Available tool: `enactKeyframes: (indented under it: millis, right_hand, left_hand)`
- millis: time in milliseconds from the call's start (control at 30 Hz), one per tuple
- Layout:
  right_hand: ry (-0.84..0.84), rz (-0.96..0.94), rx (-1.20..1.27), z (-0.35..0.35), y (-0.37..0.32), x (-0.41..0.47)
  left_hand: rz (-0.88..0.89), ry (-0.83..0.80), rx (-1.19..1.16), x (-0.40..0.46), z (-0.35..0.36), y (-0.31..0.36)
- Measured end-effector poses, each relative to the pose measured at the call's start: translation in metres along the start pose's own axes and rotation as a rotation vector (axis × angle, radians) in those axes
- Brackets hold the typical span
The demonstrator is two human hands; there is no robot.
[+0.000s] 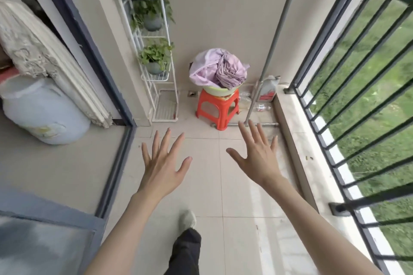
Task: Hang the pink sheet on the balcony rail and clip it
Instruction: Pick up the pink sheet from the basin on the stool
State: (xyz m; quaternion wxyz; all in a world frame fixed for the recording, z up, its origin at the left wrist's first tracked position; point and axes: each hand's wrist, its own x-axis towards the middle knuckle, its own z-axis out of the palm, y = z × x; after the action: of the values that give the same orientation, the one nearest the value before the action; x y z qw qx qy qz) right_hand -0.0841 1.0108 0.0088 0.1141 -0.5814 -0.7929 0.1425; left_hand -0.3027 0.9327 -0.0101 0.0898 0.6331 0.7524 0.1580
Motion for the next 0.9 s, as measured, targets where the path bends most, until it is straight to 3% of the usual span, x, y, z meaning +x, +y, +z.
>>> enactKeyframes:
  millis: [300, 600, 900]
  right_hand:
    - [0.083, 0.082, 0.051, 0.0, -0.015, 0.206]
    - [0.027, 0.22, 0.043, 0.02, 0.044, 0.358]
    - [-0.117, 0.274, 0.102, 0.04, 0.126, 0.525]
  left_hand:
    - [0.122, -0.004, 0.0, 0.247, -0.019, -0.036]
    - [0.19, -0.205, 0.007, 0.41, 0.05, -0.022]
    - [0.106, -0.306, -0.09, 0.585, 0.109, 0.012]
